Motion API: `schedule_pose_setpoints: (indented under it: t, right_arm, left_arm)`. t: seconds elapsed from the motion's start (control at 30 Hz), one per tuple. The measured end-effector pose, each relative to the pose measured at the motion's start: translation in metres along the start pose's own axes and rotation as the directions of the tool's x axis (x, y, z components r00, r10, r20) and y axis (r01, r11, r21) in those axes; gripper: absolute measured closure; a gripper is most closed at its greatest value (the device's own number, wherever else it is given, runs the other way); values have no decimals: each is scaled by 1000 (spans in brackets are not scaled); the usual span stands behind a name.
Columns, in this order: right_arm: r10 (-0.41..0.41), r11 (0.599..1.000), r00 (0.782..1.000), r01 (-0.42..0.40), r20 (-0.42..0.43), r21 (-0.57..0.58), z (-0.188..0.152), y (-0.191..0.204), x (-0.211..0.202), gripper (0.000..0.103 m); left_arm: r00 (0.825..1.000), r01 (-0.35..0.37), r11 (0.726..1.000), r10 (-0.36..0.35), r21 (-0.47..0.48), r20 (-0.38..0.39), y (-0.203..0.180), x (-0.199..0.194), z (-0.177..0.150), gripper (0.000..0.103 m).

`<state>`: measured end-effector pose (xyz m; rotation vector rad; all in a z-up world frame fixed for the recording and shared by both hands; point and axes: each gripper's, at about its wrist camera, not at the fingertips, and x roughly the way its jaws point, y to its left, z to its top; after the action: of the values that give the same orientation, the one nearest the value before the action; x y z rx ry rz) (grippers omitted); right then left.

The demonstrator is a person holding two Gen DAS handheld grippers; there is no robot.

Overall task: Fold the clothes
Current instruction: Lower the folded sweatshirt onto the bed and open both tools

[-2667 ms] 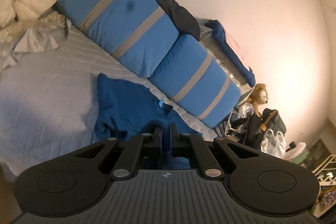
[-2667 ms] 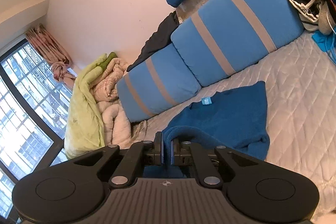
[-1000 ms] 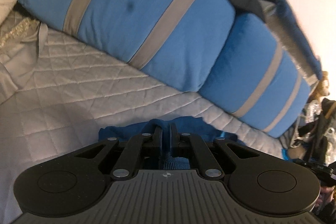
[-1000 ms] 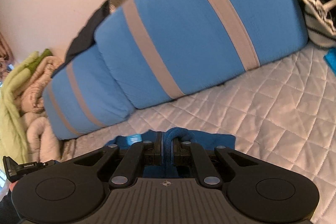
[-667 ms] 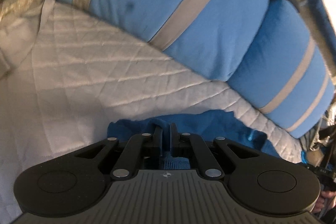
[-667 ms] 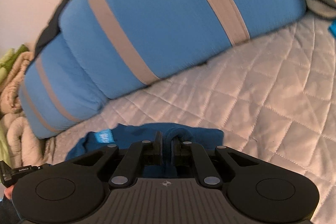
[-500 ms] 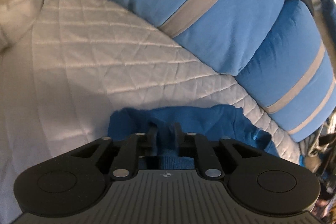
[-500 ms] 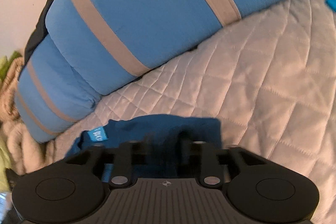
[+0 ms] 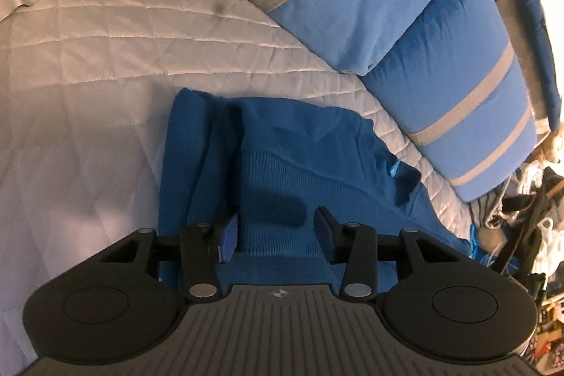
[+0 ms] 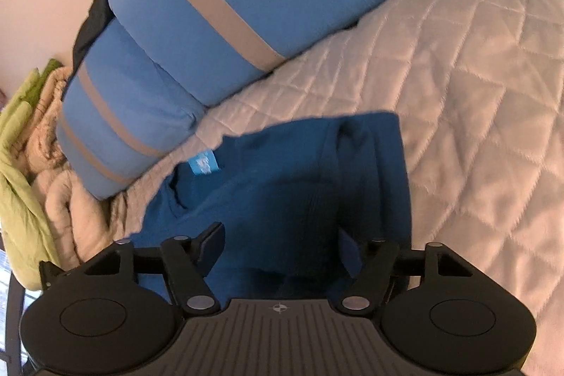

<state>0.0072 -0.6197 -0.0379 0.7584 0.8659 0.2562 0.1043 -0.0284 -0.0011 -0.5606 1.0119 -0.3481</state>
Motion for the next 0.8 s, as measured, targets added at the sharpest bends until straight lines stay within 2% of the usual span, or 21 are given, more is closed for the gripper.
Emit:
schedule_pose_setpoints:
  t: [0.03, 0.07, 0.1, 0.17, 0.27, 0.4, 0.47, 0.53, 0.57, 0.6, 0.63, 0.67, 0.7, 0.8]
  right_arm:
    - [-9, 1000, 1000, 9, -1, -2, -2, 0, 0, 40]
    - [-17, 1000, 1000, 17, -2, 0, -2, 0, 0, 49]
    - [-26, 1000, 1000, 26, -4, 1, -3, 0, 0, 64]
    - [-21, 1000, 1000, 21, -1, 4, -1, 0, -2, 82]
    - [3, 1000, 1000, -3, 21, 3, 9, 3, -8, 87]
    - [33, 999, 997, -33, 76, -8, 30, 12, -14, 88]
    - [42, 999, 994, -42, 105, -5, 43, 15, -10, 88]
    - [49, 999, 988, -50, 143, 3, 56, 17, -2, 88]
    - [44, 999, 985, -46, 169, 5, 62, 19, 1, 86]
    - [23, 1000, 978, -24, 209, 4, 65, 21, 3, 78]
    - [2, 1000, 968, -3, 249, 4, 68, 23, 4, 69]
    - [-23, 1000, 958, 25, 287, -2, 71, 26, 5, 43]
    - [-51, 998, 948, 60, 314, -19, 71, 29, 5, 29]
    - [-110, 985, 936, 147, 334, -86, 64, 37, 2, 25]
  left_arm:
    - [1000, -4, 1000, 4, -5, -3, 0, 0, 0, 73]
    - [1000, -8, 1000, 8, -18, -11, 1, 0, 0, 87]
    - [1000, -9, 1000, 8, -30, -18, 2, 0, 1, 89]
    - [1000, 17, 999, -18, -47, -10, 4, -2, 3, 97]
    - [999, 48, 997, -46, -54, 26, 1, -7, 12, 97]
    - [993, 75, 995, -69, -68, 93, -6, -8, 33, 98]
    - [990, 68, 995, -58, -74, 129, -11, -5, 45, 97]
    - [981, 52, 990, -27, -130, 191, -12, 0, 58, 96]
    - [975, 62, 984, -24, -165, 221, -11, 2, 63, 96]
    - [969, 63, 981, -16, -185, 245, -12, 4, 66, 94]
    - [964, 59, 979, -5, -196, 265, -13, 5, 68, 82]
    - [962, 38, 982, 14, -184, 272, -14, 3, 66, 65]
    - [960, 16, 985, 33, -171, 280, -14, 1, 63, 59]
    - [949, -48, 990, 88, -136, 304, -17, -5, 55, 47]
